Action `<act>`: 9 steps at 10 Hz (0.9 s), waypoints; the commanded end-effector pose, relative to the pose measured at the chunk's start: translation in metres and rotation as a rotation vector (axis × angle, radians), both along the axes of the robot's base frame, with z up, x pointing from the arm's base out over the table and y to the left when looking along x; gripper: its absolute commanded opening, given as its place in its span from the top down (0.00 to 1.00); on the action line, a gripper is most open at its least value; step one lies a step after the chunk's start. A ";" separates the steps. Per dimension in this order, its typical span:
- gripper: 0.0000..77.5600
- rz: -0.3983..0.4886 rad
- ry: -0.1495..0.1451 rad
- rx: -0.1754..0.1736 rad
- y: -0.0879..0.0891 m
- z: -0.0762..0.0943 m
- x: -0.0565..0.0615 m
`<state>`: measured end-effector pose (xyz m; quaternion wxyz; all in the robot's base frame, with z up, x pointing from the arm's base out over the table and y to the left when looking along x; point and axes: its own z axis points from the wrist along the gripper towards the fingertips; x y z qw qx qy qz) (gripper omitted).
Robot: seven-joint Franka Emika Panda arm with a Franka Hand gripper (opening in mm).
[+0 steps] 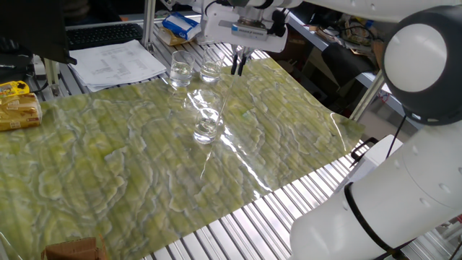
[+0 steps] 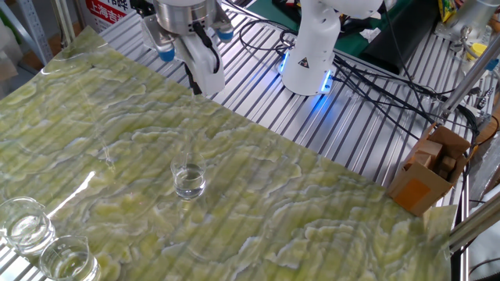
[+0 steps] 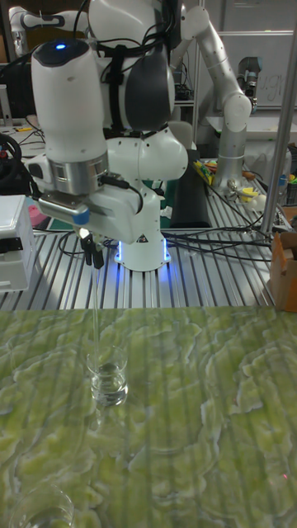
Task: Stir the beaker with a glass rod
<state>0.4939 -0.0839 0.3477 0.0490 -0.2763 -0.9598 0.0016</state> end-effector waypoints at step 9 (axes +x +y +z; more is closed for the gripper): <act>0.98 -0.116 -0.010 0.013 0.022 -0.004 0.009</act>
